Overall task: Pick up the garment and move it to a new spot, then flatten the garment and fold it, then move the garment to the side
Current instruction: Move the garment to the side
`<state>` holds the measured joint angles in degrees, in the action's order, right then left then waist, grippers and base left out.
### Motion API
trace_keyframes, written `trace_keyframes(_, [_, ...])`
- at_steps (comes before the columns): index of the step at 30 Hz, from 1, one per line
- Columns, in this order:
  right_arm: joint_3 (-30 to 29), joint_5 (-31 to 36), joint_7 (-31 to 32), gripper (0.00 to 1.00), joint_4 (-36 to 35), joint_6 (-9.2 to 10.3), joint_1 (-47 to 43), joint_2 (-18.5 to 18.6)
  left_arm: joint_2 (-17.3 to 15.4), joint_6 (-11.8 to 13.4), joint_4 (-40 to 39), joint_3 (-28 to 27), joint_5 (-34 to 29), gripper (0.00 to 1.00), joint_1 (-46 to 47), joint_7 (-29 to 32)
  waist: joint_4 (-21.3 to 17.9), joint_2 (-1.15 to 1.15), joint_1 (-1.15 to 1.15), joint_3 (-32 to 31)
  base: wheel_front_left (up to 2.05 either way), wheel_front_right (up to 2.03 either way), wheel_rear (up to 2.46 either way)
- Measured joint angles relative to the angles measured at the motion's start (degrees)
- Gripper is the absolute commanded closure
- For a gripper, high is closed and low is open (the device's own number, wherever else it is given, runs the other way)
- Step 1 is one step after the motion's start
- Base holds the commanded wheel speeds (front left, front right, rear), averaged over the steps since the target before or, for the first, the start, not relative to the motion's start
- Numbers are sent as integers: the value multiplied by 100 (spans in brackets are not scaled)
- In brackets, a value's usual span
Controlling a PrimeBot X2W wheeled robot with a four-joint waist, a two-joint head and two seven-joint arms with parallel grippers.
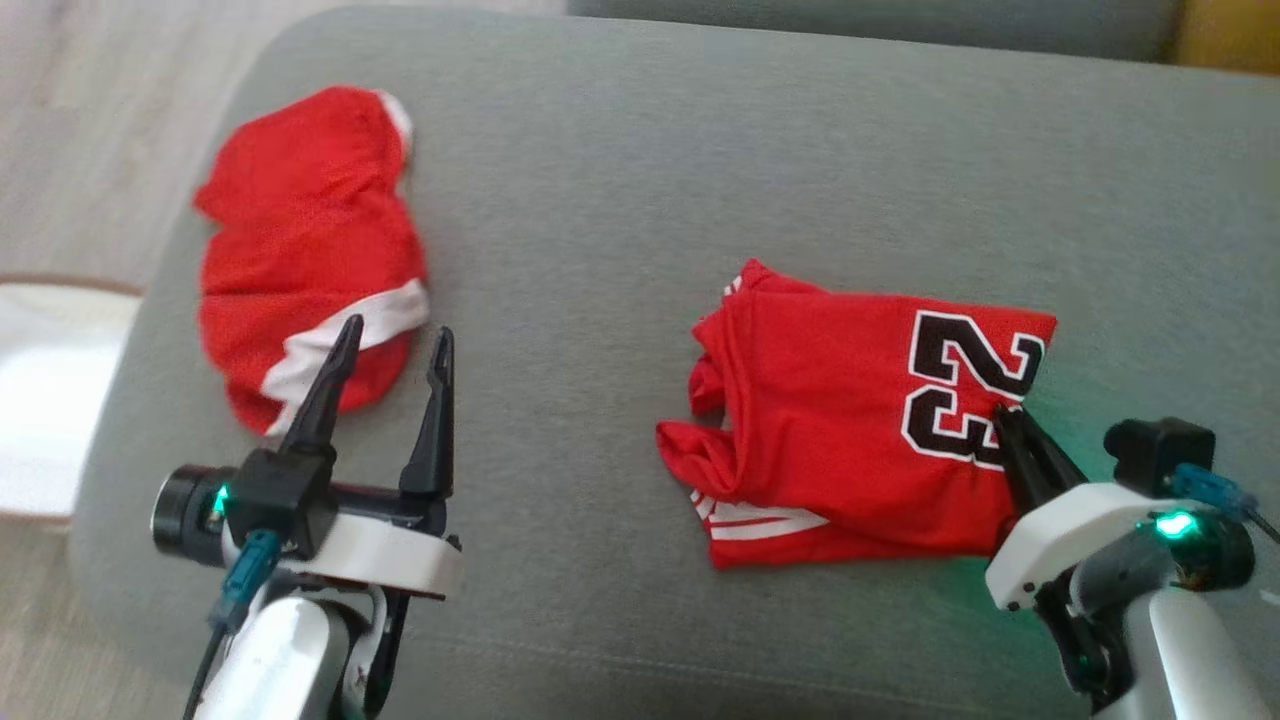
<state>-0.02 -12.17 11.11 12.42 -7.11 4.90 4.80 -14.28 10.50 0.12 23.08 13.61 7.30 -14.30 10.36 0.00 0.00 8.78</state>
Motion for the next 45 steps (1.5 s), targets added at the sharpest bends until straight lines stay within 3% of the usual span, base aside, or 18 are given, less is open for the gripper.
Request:
trace_keyframes(14, [490, -113, 30, 100, 13, 0, 656, 364, -171, -149, -240, 22, -114, 0, 241, 30, -1676, 0, 0, 268, 0, 0, 0])
trace_keyframes(23, [-140, -154, -257, 100, 643, 0, 1774, 962, -244, -346, -391, 223, -267, 0, 699, 211, -2516, 0, 1, 816, 0, 0, 0])
trace_keyframes(33, [-670, -194, -311, 100, 681, 0, 2430, 1222, -271, -495, -549, 397, -422, 0, 1226, 244, -2889, 0, 0, 1399, 0, 0, 0])
trace_keyframes(45, [-1362, 275, -621, 100, 1159, 0, 2947, 1269, -254, -638, -609, 573, -546, 0, 1841, 255, -2786, 0, 0, 2002, 0, 0, 0])
